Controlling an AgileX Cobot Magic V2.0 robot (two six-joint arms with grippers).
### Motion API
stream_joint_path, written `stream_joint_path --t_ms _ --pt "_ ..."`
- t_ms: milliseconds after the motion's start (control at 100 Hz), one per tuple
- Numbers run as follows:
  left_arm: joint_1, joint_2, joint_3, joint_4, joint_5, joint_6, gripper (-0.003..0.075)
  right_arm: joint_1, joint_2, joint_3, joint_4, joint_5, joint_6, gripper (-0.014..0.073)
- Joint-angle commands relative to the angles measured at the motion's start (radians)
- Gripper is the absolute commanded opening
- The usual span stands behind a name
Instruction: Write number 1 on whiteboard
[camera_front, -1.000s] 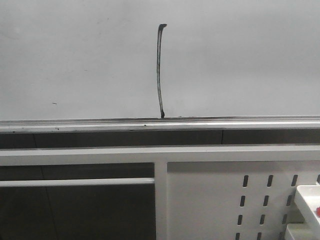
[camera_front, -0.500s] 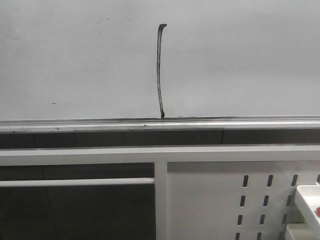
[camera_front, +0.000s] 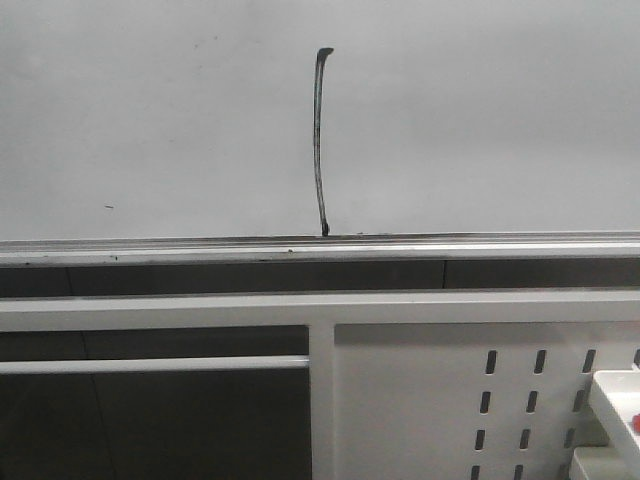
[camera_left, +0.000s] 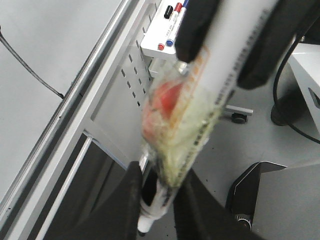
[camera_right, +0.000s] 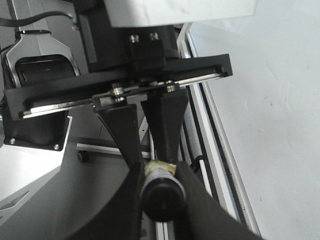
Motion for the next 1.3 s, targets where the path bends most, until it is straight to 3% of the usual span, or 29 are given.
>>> stream_joint_path --t_ms 0,70,220,290,440,580,670,800,1070,1290 --pt "0.001 -0.004 -0.038 -0.007 -0.141 -0.041 -0.002 0.003 -0.013 -0.03 0.017 -0.001 -0.004 -0.0037" --pt "0.001 -0.004 -0.034 -0.007 -0.161 -0.041 -0.002 0.003 -0.013 -0.03 0.017 -0.007 -0.004 0.008" --pt "0.001 -0.004 0.003 -0.032 -0.282 -0.042 -0.002 0.003 -0.013 -0.03 0.013 -0.118 -0.004 0.0543" --pt "0.001 -0.004 0.032 -0.056 -0.36 -0.042 -0.002 -0.003 -0.026 -0.03 0.013 -0.197 -0.004 0.0665" --pt "0.001 0.02 0.105 -0.105 -0.554 -0.044 -0.002 -0.043 -0.092 -0.03 0.013 -0.244 -0.004 0.0589" --pt "0.003 0.069 0.161 -0.134 -0.759 -0.082 -0.002 -0.119 -0.177 -0.022 0.013 -0.172 -0.004 0.0443" --pt "0.011 0.114 0.175 -0.184 -0.858 -0.082 -0.002 -0.173 -0.241 -0.018 0.013 -0.094 -0.004 0.0277" --pt "0.056 0.205 0.175 -0.275 -0.97 -0.082 -0.002 -0.241 -0.331 -0.002 0.008 0.052 -0.002 -0.0076" --pt "0.147 0.411 0.175 -0.486 -1.2 -0.082 -0.002 -0.364 -0.566 0.18 0.007 0.082 0.004 -0.0049" --pt "0.149 0.514 0.173 -0.522 -1.32 -0.082 -0.002 -0.451 -0.693 0.3 0.009 0.082 0.087 -0.0049"
